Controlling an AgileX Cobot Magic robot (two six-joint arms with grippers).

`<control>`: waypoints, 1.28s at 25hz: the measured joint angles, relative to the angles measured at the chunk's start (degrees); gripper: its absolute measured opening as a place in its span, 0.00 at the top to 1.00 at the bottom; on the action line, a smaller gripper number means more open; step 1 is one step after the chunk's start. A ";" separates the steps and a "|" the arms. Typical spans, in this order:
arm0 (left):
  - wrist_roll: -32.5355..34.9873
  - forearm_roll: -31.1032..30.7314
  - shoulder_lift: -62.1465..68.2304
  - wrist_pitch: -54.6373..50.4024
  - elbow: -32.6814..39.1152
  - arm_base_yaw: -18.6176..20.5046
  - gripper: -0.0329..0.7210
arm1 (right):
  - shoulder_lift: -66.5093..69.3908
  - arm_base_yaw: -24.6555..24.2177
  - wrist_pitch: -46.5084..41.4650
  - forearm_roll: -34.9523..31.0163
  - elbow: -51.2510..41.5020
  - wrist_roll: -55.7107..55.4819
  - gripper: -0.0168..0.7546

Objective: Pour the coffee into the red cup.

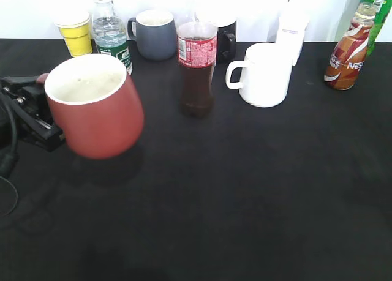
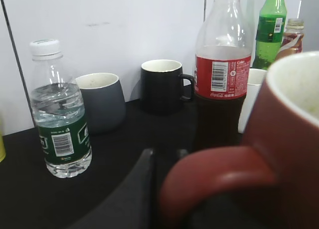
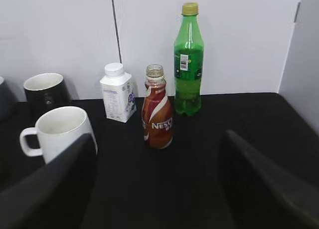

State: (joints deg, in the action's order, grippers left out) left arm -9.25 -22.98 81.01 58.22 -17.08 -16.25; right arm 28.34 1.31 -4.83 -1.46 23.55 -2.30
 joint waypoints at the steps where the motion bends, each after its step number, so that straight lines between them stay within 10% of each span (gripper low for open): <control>1: 0.00 0.00 0.00 -0.05 0.00 0.00 0.86 | 4.04 0.00 3.78 0.00 0.00 0.00 0.21; 14: -0.04 0.00 0.00 -0.15 0.00 0.00 0.85 | 65.24 0.00 57.40 -0.37 3.02 0.00 0.21; 32: -0.04 0.00 0.00 -0.15 0.00 0.00 0.85 | 97.63 -0.07 61.19 0.09 32.70 -0.10 0.11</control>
State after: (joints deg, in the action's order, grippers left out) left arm -9.30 -22.98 81.01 58.07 -17.08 -16.25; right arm 125.97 1.24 56.37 -1.38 56.25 -2.39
